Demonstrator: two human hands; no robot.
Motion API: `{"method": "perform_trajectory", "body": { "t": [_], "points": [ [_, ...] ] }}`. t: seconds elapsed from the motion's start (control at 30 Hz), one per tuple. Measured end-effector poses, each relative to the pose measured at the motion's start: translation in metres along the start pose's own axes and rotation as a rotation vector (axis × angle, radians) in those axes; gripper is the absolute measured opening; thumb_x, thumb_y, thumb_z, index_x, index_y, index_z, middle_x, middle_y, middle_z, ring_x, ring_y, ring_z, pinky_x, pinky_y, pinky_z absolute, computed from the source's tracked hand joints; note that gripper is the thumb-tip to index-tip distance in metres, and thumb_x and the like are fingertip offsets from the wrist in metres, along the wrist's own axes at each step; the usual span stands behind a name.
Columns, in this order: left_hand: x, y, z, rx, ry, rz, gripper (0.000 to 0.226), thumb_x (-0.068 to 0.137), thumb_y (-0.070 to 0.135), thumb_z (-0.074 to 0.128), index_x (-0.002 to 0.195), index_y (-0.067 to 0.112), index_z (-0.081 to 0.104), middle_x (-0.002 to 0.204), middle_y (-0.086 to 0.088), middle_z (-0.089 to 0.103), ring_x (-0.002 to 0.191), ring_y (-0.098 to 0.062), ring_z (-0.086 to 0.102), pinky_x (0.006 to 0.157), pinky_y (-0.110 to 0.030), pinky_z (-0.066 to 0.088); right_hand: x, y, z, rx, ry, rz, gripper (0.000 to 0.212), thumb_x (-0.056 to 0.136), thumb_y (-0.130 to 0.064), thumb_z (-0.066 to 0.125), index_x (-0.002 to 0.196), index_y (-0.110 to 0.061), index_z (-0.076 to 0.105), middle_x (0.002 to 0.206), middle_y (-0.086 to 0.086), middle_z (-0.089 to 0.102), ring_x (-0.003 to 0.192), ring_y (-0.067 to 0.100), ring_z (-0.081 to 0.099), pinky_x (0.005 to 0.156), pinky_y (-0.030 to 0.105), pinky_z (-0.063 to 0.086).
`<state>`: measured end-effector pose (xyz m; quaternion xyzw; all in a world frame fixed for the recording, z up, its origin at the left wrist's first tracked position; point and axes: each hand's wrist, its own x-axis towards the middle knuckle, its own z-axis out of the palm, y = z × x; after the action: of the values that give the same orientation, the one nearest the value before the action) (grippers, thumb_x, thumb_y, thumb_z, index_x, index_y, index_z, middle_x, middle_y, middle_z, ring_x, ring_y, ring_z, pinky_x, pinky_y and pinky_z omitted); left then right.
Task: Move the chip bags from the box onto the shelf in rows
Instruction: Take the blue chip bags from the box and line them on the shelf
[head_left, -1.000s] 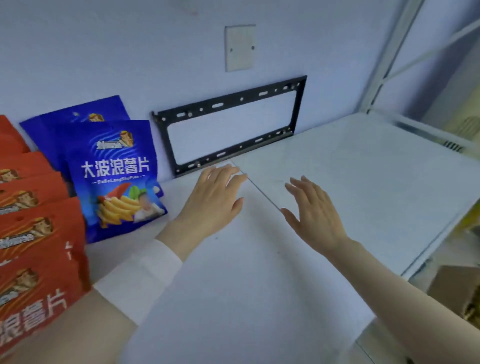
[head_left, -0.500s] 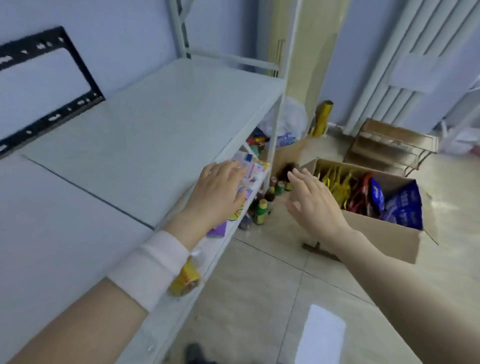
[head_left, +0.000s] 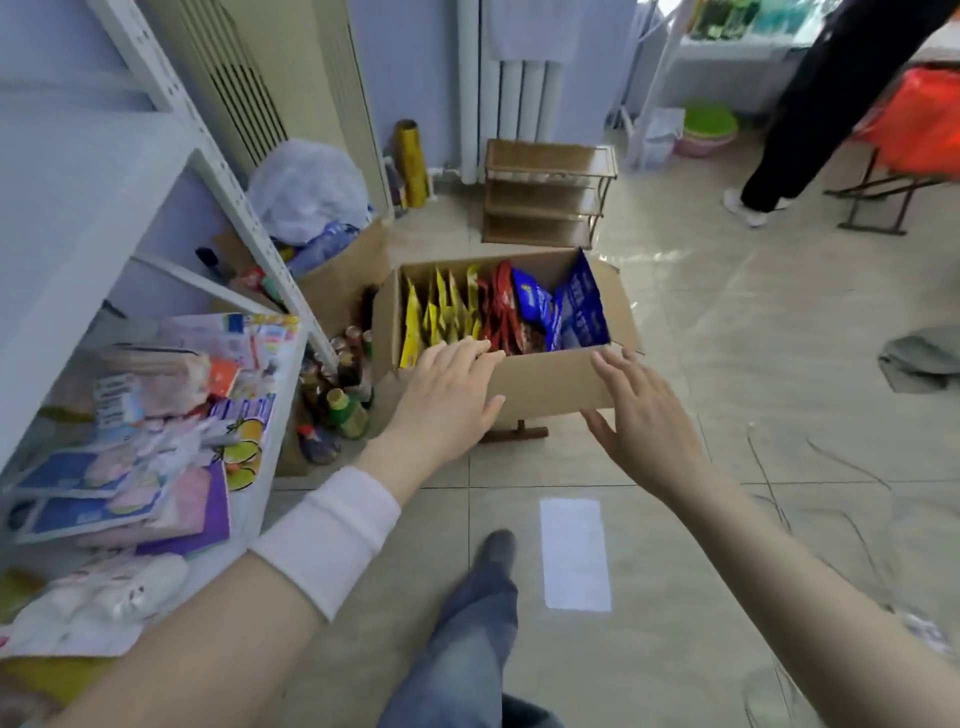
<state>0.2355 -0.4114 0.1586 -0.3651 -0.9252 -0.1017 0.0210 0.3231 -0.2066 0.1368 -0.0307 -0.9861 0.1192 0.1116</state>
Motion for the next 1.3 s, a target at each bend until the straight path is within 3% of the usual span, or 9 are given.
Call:
{"method": "perform_trajectory", "body": {
  "t": [0.33, 0.43, 0.53, 0.7, 0.87, 1.0, 1.13, 1.3],
  "points": [
    [0.142, 0.027, 0.063, -0.124, -0.083, 0.021, 0.051, 0.095, 0.037, 0.044, 0.141, 0.019, 0.033, 0.146, 0.001, 0.035, 0.138, -0.015, 0.025, 0.114, -0.032, 0.01, 0.084, 0.121, 0.016, -0.049, -0.032, 0.086, 0.053, 0.076, -0.02, 0.073, 0.12, 0.003, 0.055, 0.122, 0.022, 0.058, 0.116, 0.041, 0.052, 0.088, 0.053, 0.046],
    [0.183, 0.036, 0.079, -0.125, -0.113, 0.023, 0.048, 0.092, 0.033, 0.051, 0.136, 0.015, 0.043, 0.141, -0.003, 0.043, 0.134, -0.019, 0.034, 0.112, -0.036, 0.017, 0.103, 0.154, 0.016, -0.054, -0.01, 0.115, 0.048, 0.083, -0.029, 0.056, 0.12, 0.002, 0.055, 0.122, 0.021, 0.059, 0.116, 0.04, 0.054, 0.091, 0.05, 0.044],
    [0.225, 0.052, 0.094, -0.102, -0.096, 0.039, 0.045, 0.086, 0.027, 0.062, 0.126, 0.009, 0.054, 0.13, -0.009, 0.054, 0.125, -0.024, 0.047, 0.106, -0.041, 0.031, 0.117, 0.198, 0.021, -0.026, -0.033, 0.138, 0.052, 0.077, -0.019, 0.073, 0.12, 0.004, 0.055, 0.122, 0.023, 0.058, 0.116, 0.042, 0.053, 0.092, 0.053, 0.044],
    [0.301, 0.087, 0.126, -0.054, -0.073, 0.009, 0.046, 0.074, 0.024, 0.074, 0.115, 0.009, 0.062, 0.116, -0.009, 0.063, 0.111, -0.026, 0.059, 0.096, -0.044, 0.043, 0.152, 0.289, 0.027, -0.005, -0.114, 0.097, 0.053, 0.086, -0.036, 0.04, 0.12, 0.002, 0.054, 0.121, 0.021, 0.059, 0.116, 0.039, 0.053, 0.092, 0.051, 0.045],
    [0.368, 0.138, 0.147, -0.004, -0.084, -0.108, 0.049, 0.067, 0.025, 0.079, 0.111, 0.008, 0.065, 0.112, -0.009, 0.065, 0.106, -0.027, 0.062, 0.092, -0.045, 0.046, 0.192, 0.375, 0.014, 0.026, -0.124, 0.005, 0.05, 0.085, -0.032, 0.047, 0.118, 0.003, 0.057, 0.121, 0.021, 0.059, 0.115, 0.039, 0.054, 0.092, 0.051, 0.044],
    [0.406, 0.172, 0.159, -0.047, -0.069, -0.252, 0.048, 0.072, 0.022, 0.077, 0.114, 0.006, 0.062, 0.116, -0.011, 0.063, 0.109, -0.028, 0.06, 0.095, -0.047, 0.044, 0.223, 0.437, -0.001, 0.054, -0.169, -0.09, 0.053, 0.085, -0.035, 0.039, 0.118, 0.003, 0.057, 0.12, 0.021, 0.059, 0.115, 0.039, 0.055, 0.092, 0.051, 0.044],
    [0.436, 0.186, 0.17, -0.064, -0.052, -0.369, 0.046, 0.079, 0.022, 0.071, 0.121, 0.007, 0.058, 0.124, -0.011, 0.059, 0.118, -0.027, 0.054, 0.102, -0.046, 0.037, 0.269, 0.48, 0.001, 0.079, -0.196, -0.155, 0.05, 0.086, -0.032, 0.043, 0.119, 0.003, 0.055, 0.122, 0.021, 0.058, 0.117, 0.041, 0.052, 0.094, 0.052, 0.042],
    [0.461, 0.175, 0.18, -0.086, -0.031, -0.536, 0.045, 0.084, 0.023, 0.064, 0.125, 0.007, 0.055, 0.127, -0.011, 0.056, 0.123, -0.027, 0.049, 0.105, -0.047, 0.033, 0.329, 0.486, 0.023, 0.056, -0.289, -0.327, 0.055, 0.075, -0.02, 0.075, 0.121, 0.003, 0.055, 0.122, 0.022, 0.058, 0.117, 0.041, 0.052, 0.095, 0.054, 0.043]
  ]
}}
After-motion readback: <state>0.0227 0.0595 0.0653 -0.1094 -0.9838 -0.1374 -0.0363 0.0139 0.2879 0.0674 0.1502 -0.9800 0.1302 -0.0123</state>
